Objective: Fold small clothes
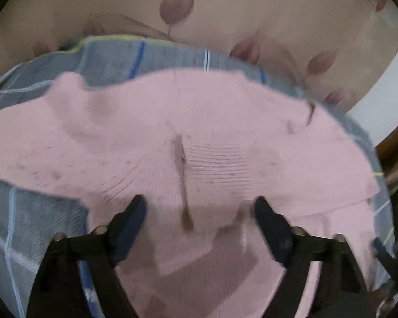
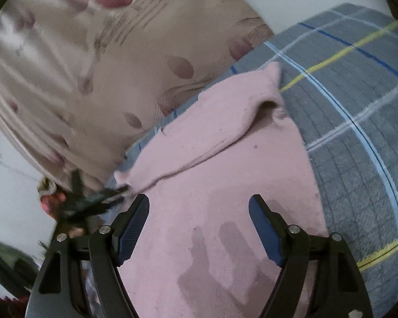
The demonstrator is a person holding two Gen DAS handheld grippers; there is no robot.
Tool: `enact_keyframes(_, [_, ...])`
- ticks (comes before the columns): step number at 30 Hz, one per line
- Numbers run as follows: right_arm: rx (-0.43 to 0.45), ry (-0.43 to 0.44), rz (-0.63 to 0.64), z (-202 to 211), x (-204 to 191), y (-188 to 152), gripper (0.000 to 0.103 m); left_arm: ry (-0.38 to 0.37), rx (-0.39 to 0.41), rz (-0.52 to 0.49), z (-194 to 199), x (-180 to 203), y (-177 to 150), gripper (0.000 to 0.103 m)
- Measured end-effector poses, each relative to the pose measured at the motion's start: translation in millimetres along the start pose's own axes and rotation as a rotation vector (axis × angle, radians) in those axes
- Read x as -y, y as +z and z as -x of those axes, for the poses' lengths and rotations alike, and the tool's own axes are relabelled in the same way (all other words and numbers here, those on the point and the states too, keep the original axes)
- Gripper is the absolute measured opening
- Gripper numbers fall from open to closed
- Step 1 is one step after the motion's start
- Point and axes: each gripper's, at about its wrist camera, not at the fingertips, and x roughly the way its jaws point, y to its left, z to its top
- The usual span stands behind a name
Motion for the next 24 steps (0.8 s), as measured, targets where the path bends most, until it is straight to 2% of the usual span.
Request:
enact_keyframes(1, [0.009,0.007,-0.004,1.6,1.6,0.4,0.076,0.001,0.022,-0.012,-0.5,3.2,0.0,0.071])
enact_keyframes(2, [0.017,0.015,-0.006,1.3,1.3,0.3,0.076,-0.016,0.020,-0.018,-2.9,6.4,2.3,0.037])
enact_keyframes(3, [0.025,0.021,-0.006,1.2,1.2,0.3,0.076,-0.013,0.010,-0.022,-6.4,7.5,3.7,0.027])
enact_keyframes(5, [0.028,0.028,-0.013,1.1,2.1,-0.1,0.078,-0.019,0.020,-0.016,-6.8,9.9,7.7,0.013])
enact_keyframes(9, [0.043,0.031,-0.066,5.2,14.7,-2.0,0.081,0.009,0.058,-0.048,2.0,13.5,15.4,0.011])
enact_keyframes(13, [0.081,0.055,-0.124,12.7,28.8,-1.9,0.081,0.050,0.142,0.008,19.1,-1.8,24.5,0.011])
enact_keyframes(15, [0.083,0.051,-0.121,12.7,28.1,-1.8,0.081,0.044,0.111,0.031,10.3,-8.2,26.6,0.011])
enact_keyframes(17, [0.082,0.042,-0.112,11.8,26.4,-1.6,0.082,0.037,0.075,0.012,0.1,-7.4,21.6,0.011])
enact_keyframes(21, [0.089,0.028,-0.109,12.7,26.1,-1.7,0.082,0.065,0.133,-0.077,-1.7,1.9,8.3,0.014])
enact_keyframes(24, [0.088,0.021,-0.108,12.5,26.5,-1.7,0.082,0.028,0.170,-0.033,9.2,-11.1,5.0,0.019])
